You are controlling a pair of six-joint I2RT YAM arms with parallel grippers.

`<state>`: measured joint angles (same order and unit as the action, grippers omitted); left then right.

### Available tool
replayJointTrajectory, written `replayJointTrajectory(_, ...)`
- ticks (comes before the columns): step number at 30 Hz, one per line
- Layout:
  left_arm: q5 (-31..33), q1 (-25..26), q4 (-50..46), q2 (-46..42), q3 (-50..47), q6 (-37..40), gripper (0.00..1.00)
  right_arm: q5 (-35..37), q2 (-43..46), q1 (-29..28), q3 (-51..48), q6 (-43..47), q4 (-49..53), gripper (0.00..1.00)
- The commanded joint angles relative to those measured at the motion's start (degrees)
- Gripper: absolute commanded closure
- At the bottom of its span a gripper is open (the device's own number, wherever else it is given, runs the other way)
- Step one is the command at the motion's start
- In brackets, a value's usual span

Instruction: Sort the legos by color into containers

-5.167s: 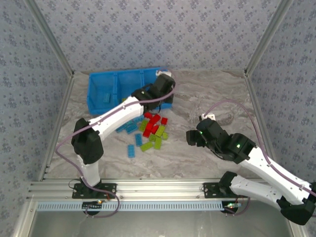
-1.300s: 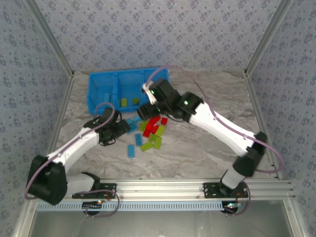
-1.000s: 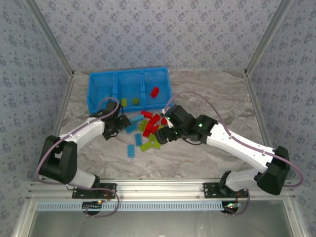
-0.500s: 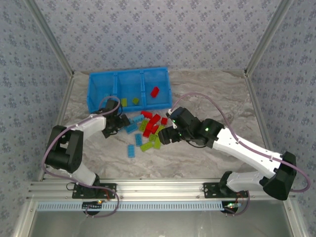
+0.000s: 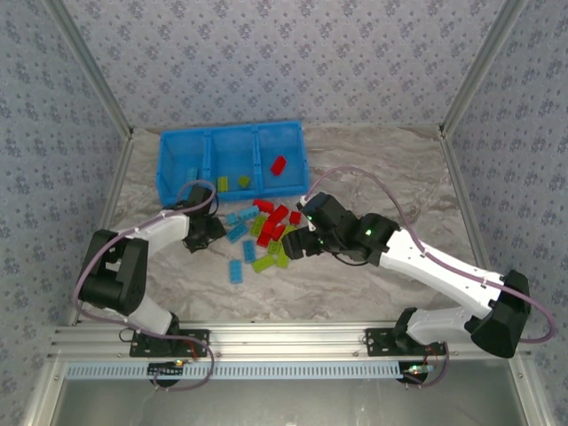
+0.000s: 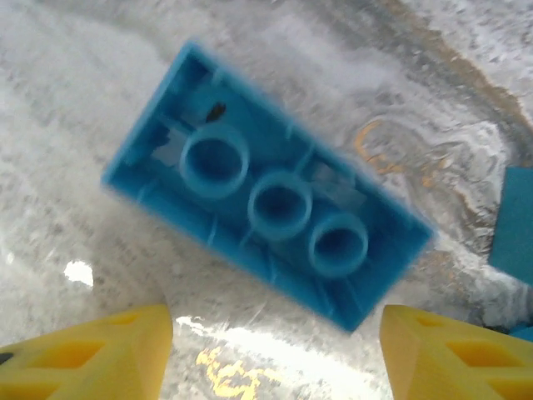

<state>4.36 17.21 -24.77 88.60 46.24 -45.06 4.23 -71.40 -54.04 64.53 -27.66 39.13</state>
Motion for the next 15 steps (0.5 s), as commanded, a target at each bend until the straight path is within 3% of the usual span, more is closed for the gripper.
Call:
replayJointTrajectory(1, 1.1, -0.7, -1.4, -1.3, -0.7, 1.0, 0.38, 0.1, -0.7, -0.7, 2.1, -0.7, 0.2, 0.14)
replayJointTrajectory(4, 0.6, -1.2, -2.1, -1.0, 0.2, 1.5, 0.37, 0.4, -0.7, -1.2, 2.6, -0.6, 0.6, 0.14)
replayJointTrajectory(8, 2.9, -1.2, -2.4, -4.6, 0.4, -0.7, 0.05, 0.9, -0.8, -1.5, 2.6, -0.9, 0.8, 0.14)
replayJointTrajectory(9, 4.2, -1.3, -2.4, -5.4, 0.4, -1.4, 0.01, 0.9, -0.8, -1.6, 2.6, -0.8, 0.7, 0.14)
replayJointTrajectory(15, 5.8, -3.5, -4.8, -1.1, 6.7, -0.1, 0.01, 1.2, -1.1, -1.8, 3.1, -0.4, 0.7, 0.14)
